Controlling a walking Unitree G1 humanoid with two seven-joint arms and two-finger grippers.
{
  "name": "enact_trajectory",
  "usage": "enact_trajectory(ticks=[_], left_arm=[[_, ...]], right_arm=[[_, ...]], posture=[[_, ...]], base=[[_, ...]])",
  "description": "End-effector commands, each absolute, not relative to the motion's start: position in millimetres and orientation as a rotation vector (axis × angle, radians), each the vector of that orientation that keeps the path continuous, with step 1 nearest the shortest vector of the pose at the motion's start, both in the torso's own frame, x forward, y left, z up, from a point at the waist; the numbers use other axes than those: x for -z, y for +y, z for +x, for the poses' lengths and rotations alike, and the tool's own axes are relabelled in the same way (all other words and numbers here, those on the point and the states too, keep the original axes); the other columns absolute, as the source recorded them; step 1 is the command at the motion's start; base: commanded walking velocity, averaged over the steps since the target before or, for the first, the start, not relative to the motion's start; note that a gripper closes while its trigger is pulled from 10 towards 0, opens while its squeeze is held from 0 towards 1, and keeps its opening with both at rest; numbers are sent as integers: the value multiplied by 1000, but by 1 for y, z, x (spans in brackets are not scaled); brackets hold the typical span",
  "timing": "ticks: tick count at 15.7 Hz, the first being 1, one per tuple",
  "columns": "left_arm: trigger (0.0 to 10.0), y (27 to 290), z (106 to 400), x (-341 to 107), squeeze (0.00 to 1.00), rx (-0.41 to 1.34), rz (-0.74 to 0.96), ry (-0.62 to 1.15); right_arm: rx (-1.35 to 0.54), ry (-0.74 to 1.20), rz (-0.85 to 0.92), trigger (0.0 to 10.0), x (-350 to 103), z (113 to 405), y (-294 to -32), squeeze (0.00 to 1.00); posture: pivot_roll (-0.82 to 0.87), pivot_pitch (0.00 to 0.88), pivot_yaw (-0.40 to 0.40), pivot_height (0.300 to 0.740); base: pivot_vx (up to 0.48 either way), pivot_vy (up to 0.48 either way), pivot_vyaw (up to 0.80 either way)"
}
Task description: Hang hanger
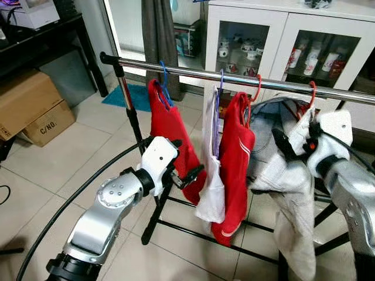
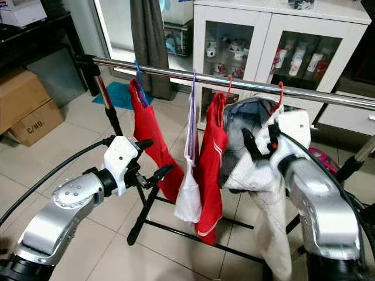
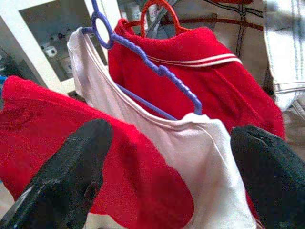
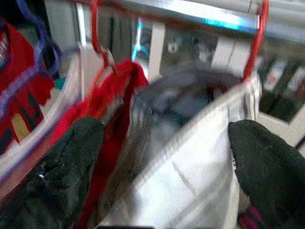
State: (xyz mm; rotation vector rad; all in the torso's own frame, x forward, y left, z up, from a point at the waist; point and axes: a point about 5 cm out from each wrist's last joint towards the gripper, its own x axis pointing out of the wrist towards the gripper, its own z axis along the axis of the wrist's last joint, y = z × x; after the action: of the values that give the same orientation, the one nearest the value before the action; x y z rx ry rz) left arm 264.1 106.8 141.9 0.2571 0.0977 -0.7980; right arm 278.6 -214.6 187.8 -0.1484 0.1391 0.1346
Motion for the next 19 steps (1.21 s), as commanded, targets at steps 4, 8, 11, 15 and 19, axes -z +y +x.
enact_trajectory(ticks=[4, 8, 11, 15, 19], left_arm=[[10000, 109, 267, -143, 0, 790, 301, 86], [10000, 110, 267, -141, 0, 787, 325, 93], [10000, 112, 267, -140, 0, 784, 339, 98], [10000, 113, 267, -139, 0, 782, 353, 103], [10000, 111, 269, -138, 0, 782, 355, 107]], right_arm=[[-149, 123, -233, 10000, -202, 281, -214, 0], [-71, 272, -267, 10000, -187, 284, -217, 0], [-25, 260, -214, 10000, -194, 288, -220, 0], [-107, 205, -187, 10000, -219, 280, -214, 0], [-226, 245, -192, 10000, -215, 273, -199, 0]], posture=[[-76, 0, 55, 740], [-76, 0, 51, 740], [-74, 0, 49, 740], [-76, 0, 49, 740], [-82, 0, 52, 740]], base=[[0, 0, 0], [0, 0, 0], [0, 0, 0], [0, 0, 0], [0, 0, 0]])
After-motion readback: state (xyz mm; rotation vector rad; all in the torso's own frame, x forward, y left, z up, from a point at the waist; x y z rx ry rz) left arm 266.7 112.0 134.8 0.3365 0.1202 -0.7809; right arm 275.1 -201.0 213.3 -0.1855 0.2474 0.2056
